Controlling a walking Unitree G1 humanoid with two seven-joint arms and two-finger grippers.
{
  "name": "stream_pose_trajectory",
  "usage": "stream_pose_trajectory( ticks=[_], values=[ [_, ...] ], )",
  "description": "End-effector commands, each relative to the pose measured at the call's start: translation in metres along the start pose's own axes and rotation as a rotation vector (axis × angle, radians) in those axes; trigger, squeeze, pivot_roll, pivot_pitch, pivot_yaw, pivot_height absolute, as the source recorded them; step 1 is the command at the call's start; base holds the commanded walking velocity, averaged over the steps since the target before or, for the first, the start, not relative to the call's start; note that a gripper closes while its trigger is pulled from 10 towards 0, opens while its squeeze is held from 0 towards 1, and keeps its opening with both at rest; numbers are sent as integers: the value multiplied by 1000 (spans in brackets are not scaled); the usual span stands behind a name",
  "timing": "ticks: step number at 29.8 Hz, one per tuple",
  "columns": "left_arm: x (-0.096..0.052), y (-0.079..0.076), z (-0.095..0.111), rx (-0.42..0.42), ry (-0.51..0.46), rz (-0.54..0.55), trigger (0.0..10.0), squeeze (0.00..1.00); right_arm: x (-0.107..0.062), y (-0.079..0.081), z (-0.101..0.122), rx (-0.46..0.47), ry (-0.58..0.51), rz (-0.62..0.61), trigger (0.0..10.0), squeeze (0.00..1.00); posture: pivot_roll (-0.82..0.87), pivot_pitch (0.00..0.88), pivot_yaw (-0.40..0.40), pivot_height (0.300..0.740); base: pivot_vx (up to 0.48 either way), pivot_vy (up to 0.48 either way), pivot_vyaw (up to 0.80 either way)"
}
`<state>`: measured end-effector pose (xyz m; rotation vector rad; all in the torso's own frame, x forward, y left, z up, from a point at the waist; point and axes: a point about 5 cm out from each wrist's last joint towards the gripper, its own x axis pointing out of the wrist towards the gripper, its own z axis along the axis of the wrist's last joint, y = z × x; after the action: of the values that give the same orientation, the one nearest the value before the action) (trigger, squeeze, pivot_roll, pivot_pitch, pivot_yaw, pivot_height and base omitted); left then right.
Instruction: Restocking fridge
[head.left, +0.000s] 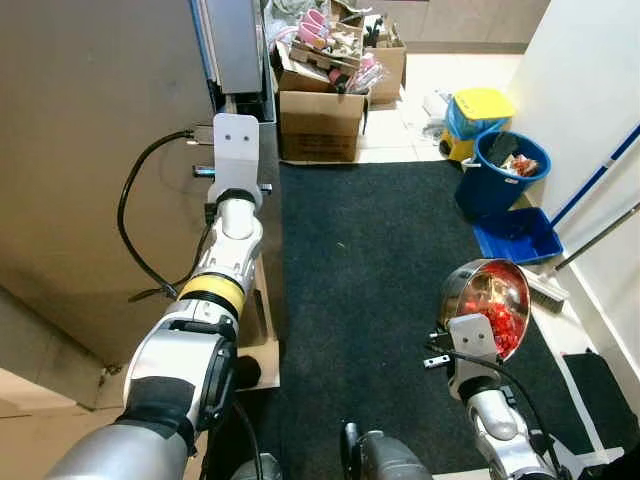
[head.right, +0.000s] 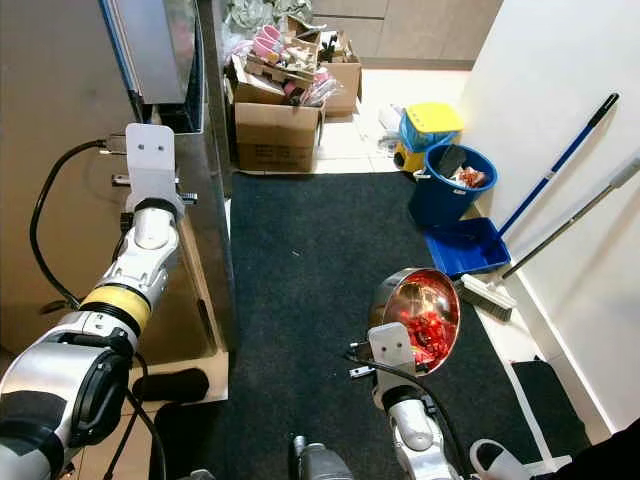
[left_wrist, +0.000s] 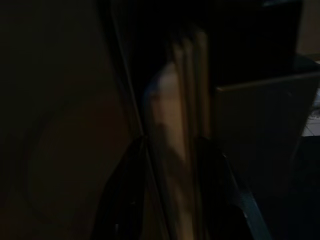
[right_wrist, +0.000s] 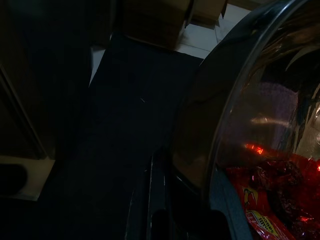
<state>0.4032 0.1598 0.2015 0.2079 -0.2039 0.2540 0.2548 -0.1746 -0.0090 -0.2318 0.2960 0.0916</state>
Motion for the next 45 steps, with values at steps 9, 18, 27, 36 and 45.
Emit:
stream_pose_trajectory(
  ticks=[9, 18, 27, 36, 45],
  values=[
    [-15, -59, 10, -132, 2, -346, 10000, 0, 0, -6, 3, -7, -16, -20, 10000, 0, -97, 141, -43, 740, 0, 0, 0],
    [-63, -151, 43, -298, -43, -748, 10000, 0, 1, -7, 3, -14, -17, -16, 10000, 0, -103, 134, -45, 740, 0, 0, 0],
    [-85, -169, 49, -304, -98, -926, 10000, 0, 2, -8, 8, -13, -41, -25, 10000, 0, -108, 142, -43, 740, 0, 0, 0],
    [-90, -110, -34, -56, 23, -869, 10000, 0, -4, -7, -6, -91, 34, 36, 10000, 0, -74, 158, -47, 740, 0, 0, 0],
    [-86, -66, -66, -22, 122, -526, 10000, 0, -13, -17, -36, -217, 254, 111, 10000, 0, -71, 162, -61, 740, 0, 0, 0]
  ],
)
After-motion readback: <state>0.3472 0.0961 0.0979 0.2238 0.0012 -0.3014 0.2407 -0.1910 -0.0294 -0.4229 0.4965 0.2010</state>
